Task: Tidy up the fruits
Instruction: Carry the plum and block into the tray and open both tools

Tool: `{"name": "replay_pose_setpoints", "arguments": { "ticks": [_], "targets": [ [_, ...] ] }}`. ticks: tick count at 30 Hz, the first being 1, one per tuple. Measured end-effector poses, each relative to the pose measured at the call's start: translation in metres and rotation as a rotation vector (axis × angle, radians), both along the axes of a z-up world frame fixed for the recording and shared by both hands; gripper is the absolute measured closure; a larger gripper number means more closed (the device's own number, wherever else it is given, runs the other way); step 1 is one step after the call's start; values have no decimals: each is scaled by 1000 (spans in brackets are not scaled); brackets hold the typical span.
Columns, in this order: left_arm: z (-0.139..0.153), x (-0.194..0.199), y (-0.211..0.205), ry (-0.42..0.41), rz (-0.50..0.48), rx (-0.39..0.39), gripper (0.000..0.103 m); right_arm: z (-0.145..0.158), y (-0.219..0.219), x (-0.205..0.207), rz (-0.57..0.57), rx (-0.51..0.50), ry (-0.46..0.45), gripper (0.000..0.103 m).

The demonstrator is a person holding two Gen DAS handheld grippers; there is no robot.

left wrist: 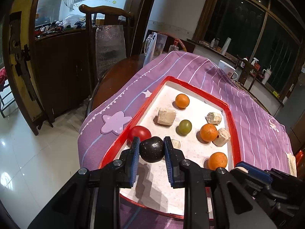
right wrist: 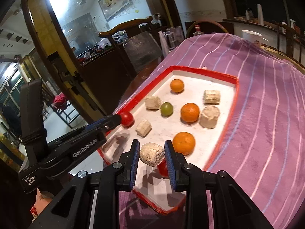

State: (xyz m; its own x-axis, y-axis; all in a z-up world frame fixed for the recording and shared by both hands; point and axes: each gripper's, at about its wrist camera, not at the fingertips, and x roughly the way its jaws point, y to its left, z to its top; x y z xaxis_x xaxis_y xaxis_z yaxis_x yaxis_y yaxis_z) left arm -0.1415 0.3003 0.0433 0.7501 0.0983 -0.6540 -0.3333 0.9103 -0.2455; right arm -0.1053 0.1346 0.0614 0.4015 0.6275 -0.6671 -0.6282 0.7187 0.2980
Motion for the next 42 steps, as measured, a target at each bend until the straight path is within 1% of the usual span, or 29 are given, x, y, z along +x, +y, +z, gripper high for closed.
{"name": "replay_pose_setpoints", "arguments": {
  "ticks": [4, 8, 13, 14, 15, 17, 19, 21, 23, 25, 26, 27, 29, 33, 34, 38, 42],
  "targets": [
    [-4, 1, 3, 7, 6, -11, 79, -9, 11, -2, 18, -39, -34, 73],
    [-9, 3, 7, 7, 1, -50, 79, -18, 17, 2, 18, -60, -29, 73],
    [-7, 1, 10, -4, 11, -71, 77, -21, 19, 5, 21, -56, -19, 72],
    [-6, 0, 11, -8, 11, -76, 72, -21, 19, 5, 22, -53, -17, 72],
    [-4, -1, 12, -16, 14, -78, 64, -20, 19, 5, 23, -50, -15, 72],
    [-1, -3, 12, -32, 19, -79, 57, -19, 20, 4, 25, -47, -16, 72],
    [3, -4, 11, -46, 16, -83, 53, -18, 20, 3, 26, -43, -17, 72],
    [5, -6, 10, -56, 13, -86, 42, -19, 19, 3, 27, -35, -6, 72],
    [7, -8, 9, -67, 12, -88, 38, -20, 18, 3, 24, -28, 9, 72],
    [11, -9, 8, -73, 12, -86, 37, -20, 15, 5, 18, -13, 29, 72],
    [12, -11, 8, -78, 13, -89, 35, -20, 13, 5, 14, -7, 32, 72],
    [14, -12, 8, -83, 15, -95, 30, -19, 11, 4, 9, -2, 33, 71],
    [16, -16, 10, -99, 26, -108, 26, -17, 7, 3, -1, 14, 32, 67],
    [21, -19, 9, -111, 38, -111, 25, -10, -5, 0, -21, 47, 21, 49],
    [23, -20, 8, -113, 38, -112, 25, -9, -7, -1, -26, 51, 15, 47],
    [27, -23, 3, -119, 38, -99, 25, -4, -22, -5, -61, 74, -1, 45],
    [33, -25, -8, -124, 34, -63, 24, 0, -41, -4, -107, 111, 3, 43]
  ]
}}
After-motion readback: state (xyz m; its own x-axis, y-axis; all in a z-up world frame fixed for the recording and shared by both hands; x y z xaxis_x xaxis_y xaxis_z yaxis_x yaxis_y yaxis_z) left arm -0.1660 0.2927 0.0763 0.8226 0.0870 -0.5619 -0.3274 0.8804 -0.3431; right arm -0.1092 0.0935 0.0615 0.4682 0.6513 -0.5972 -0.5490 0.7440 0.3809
